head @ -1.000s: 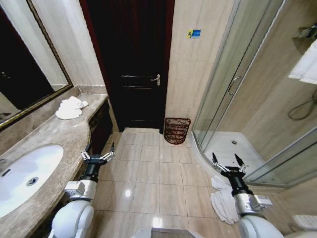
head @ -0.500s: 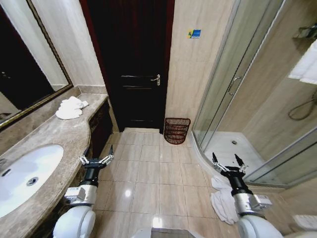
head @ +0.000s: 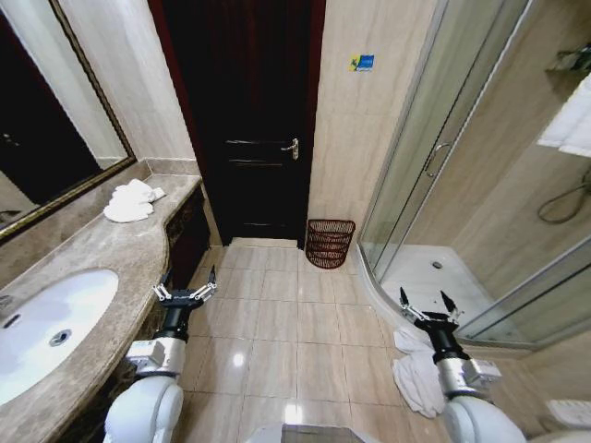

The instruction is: Discard the used towel into the hamper.

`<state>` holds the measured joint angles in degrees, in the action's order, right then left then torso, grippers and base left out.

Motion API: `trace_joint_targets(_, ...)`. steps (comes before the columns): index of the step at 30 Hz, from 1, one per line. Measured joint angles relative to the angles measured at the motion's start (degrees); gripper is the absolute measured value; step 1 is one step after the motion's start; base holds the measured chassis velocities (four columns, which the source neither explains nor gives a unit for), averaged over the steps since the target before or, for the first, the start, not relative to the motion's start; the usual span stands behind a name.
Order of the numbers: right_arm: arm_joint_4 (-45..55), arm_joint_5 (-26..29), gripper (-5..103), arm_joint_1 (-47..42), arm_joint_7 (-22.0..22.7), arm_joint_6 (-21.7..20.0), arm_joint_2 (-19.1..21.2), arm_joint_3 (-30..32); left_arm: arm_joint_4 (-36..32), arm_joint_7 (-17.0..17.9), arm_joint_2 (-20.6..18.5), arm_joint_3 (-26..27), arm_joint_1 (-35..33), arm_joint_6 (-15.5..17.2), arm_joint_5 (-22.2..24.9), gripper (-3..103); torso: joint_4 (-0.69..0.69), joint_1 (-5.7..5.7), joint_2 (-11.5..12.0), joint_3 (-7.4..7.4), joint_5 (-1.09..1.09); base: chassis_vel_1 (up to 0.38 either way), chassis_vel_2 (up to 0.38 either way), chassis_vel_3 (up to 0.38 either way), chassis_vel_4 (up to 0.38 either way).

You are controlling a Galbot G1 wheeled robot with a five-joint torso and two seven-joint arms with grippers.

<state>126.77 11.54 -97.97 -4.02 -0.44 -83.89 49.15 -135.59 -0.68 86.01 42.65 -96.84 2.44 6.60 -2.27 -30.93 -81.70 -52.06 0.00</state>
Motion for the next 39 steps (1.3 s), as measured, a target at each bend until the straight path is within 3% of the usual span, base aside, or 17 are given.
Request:
trace_joint_targets(11,1.2,-0.5,100,1.6,0.3,-0.6,1.6,-1.2,-3.7,-0.5,5.9,0.3,-1.1,0.1,-3.4,100,-0.01,0.00,0.0,0.00,0.00,0.000,0.000,0.000,0.000)
trace_joint_targets(39,0.6,-0.5,100,3.1,0.2,-1.0,2.9,-1.3,-3.6,-0.5,6.2,-0.3,-1.2,-0.9,-4.9,100,-0.01,0.00,0.0,0.00,0.01,0.000,0.000,0.000,0.000)
